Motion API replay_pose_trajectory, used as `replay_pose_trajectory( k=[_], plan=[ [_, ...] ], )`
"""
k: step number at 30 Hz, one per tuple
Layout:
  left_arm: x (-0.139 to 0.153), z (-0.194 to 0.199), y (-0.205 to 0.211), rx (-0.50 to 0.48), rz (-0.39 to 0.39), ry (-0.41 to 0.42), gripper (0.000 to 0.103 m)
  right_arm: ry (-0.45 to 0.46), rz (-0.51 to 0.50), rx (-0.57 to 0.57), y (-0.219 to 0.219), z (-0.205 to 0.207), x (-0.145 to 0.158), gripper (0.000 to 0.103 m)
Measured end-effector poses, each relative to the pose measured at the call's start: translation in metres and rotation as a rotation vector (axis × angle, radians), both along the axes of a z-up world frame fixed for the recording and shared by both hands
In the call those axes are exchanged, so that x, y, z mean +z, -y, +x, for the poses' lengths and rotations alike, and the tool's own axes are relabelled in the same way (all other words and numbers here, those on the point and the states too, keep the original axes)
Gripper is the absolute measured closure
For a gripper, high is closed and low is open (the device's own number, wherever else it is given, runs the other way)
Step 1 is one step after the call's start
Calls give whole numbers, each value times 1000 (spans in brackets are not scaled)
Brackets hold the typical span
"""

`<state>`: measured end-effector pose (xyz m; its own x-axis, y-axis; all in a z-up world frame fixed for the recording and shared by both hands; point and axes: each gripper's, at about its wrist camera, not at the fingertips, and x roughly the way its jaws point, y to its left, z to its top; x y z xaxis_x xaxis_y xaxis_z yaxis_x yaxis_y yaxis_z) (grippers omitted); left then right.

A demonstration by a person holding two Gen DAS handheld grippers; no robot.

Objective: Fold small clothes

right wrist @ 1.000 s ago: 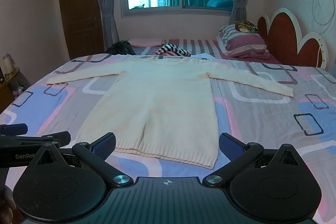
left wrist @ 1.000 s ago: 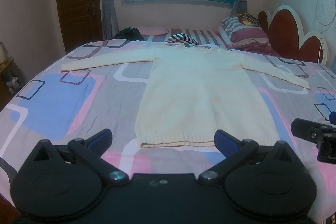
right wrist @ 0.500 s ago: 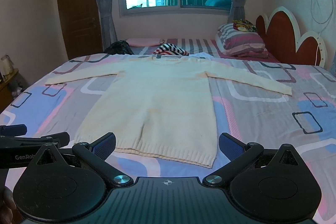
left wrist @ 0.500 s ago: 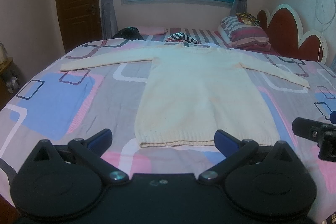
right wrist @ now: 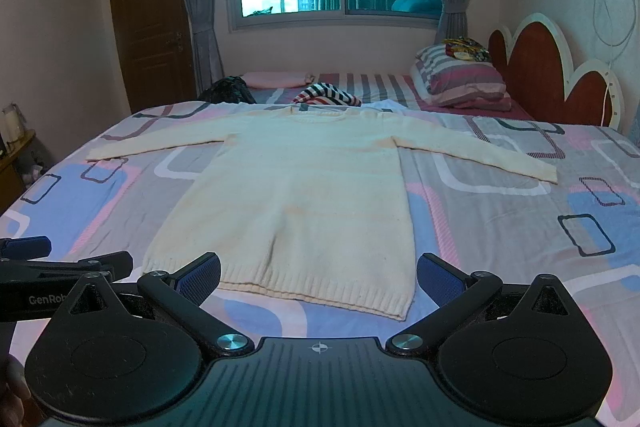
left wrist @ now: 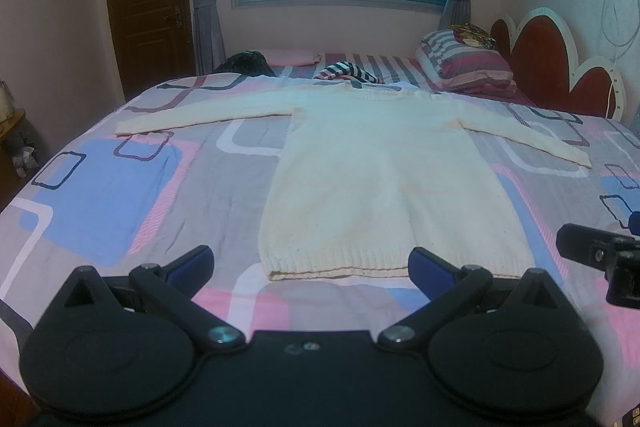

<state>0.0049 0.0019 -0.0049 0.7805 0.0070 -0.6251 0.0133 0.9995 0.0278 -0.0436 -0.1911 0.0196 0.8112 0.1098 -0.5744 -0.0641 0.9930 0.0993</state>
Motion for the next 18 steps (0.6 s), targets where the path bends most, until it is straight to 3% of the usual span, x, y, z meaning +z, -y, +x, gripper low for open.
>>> replay_pose_trajectory(
  k=[18],
  plan=[
    [-4, 9, -6, 8, -9, -10, 0, -12, 2, -17, -1, 7, -4, 0]
  ],
)
